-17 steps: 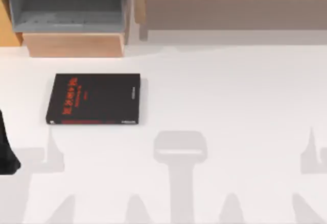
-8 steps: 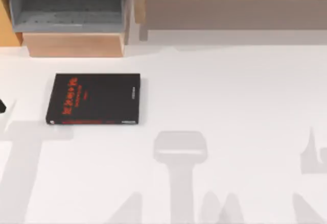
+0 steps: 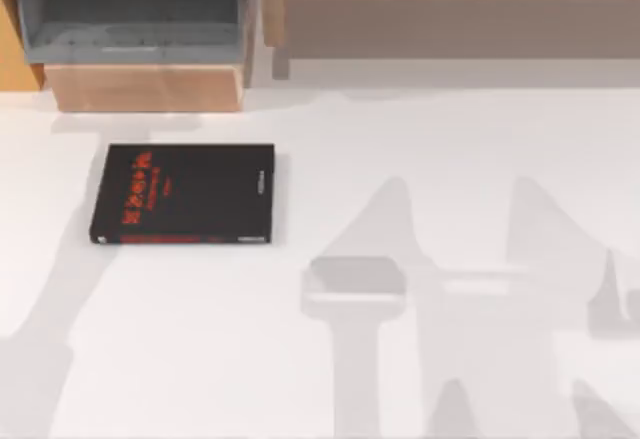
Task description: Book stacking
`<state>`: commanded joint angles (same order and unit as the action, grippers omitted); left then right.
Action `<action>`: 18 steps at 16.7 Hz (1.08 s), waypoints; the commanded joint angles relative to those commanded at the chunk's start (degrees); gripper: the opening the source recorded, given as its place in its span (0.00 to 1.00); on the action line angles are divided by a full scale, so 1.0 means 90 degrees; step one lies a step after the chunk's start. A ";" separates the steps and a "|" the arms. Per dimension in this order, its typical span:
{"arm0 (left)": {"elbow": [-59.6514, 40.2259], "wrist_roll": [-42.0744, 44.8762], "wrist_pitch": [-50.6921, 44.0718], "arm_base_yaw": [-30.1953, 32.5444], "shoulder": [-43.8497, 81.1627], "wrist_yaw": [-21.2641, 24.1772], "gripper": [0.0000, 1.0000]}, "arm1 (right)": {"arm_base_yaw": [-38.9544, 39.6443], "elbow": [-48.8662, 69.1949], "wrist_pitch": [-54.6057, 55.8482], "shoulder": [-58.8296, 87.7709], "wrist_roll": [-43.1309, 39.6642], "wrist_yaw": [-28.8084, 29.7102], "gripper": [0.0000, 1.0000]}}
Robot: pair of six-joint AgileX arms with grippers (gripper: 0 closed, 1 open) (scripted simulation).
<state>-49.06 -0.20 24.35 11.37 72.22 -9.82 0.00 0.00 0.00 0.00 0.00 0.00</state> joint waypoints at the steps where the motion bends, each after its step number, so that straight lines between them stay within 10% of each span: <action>1: -0.0412 -0.0003 0.0203 0.0094 0.0681 -0.0083 1.00 | 0.0000 0.0000 0.0000 0.0000 0.0000 0.0000 1.00; 8: -0.2494 -0.0017 0.1230 0.0568 0.3892 -0.0505 1.00 | 0.0000 0.0000 0.0000 0.0000 0.0000 0.0000 1.00; 18: -0.2815 -0.0021 0.1241 0.0623 0.4192 -0.0548 1.00 | 0.0000 0.0000 0.0000 0.0000 0.0000 0.0000 1.00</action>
<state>-74.39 -0.39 35.52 16.98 109.95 -14.75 0.00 0.00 0.00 0.00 0.00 0.00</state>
